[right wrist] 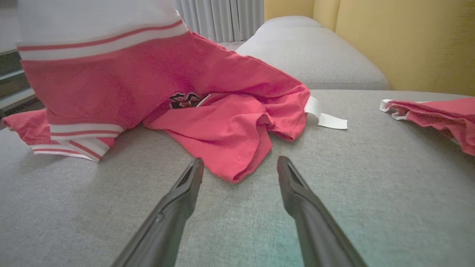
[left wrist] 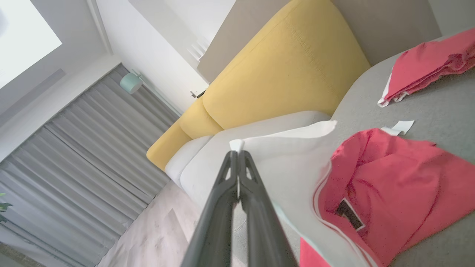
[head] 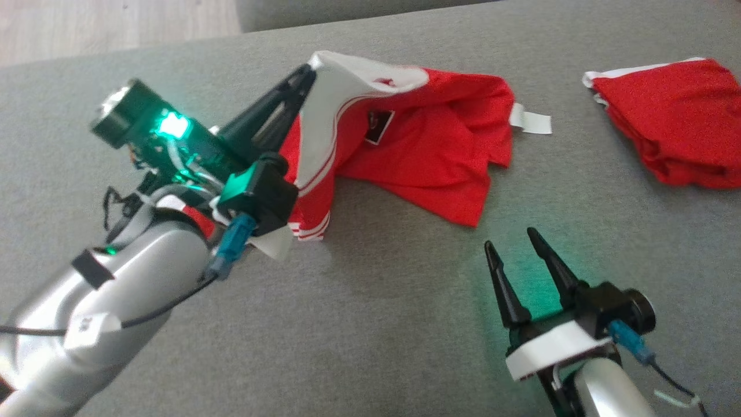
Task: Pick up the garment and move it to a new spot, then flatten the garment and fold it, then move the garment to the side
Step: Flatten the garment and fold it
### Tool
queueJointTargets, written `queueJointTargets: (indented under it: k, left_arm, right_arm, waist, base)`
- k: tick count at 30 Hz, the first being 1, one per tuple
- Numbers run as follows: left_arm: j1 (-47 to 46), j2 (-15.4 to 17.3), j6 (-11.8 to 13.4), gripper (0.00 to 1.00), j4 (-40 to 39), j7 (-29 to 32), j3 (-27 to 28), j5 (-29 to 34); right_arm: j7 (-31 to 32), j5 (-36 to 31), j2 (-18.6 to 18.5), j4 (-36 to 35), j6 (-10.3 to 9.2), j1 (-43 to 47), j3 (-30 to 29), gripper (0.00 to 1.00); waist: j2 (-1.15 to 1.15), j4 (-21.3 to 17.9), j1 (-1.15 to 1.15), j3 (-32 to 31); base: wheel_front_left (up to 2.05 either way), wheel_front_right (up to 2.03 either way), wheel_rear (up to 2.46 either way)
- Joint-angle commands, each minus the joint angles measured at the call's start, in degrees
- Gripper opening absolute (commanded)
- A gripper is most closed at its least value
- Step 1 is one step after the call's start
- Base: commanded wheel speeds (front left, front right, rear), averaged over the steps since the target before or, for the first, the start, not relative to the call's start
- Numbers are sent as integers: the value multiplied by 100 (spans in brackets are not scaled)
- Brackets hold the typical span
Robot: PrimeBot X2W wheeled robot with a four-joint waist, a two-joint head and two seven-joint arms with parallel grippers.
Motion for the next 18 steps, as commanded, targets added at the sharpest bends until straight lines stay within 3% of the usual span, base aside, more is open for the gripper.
queueJointTargets:
  k: [1,12,18]
  left_arm:
    - [-202,268,92,0,-205,-40,349,61]
    - [-193,903,341,0,-623,72,611,273]
    - [-127,1051,411,0,-741,121,664,252]
  right_arm:
    - [-21,21,-18,-39,-4,-269,143,100]
    - [-21,-46,-18,845,-4,-987,-674,100]
    - [-21,85,-18,1252,-4,-1308,-1264,100]
  waist:
    - [0,100,0,65]
    - [0,507,0,168]
    - [0,665,0,234]
  base:
    - [0,0,0]
    - [0,0,0]
    - [0,0,0]
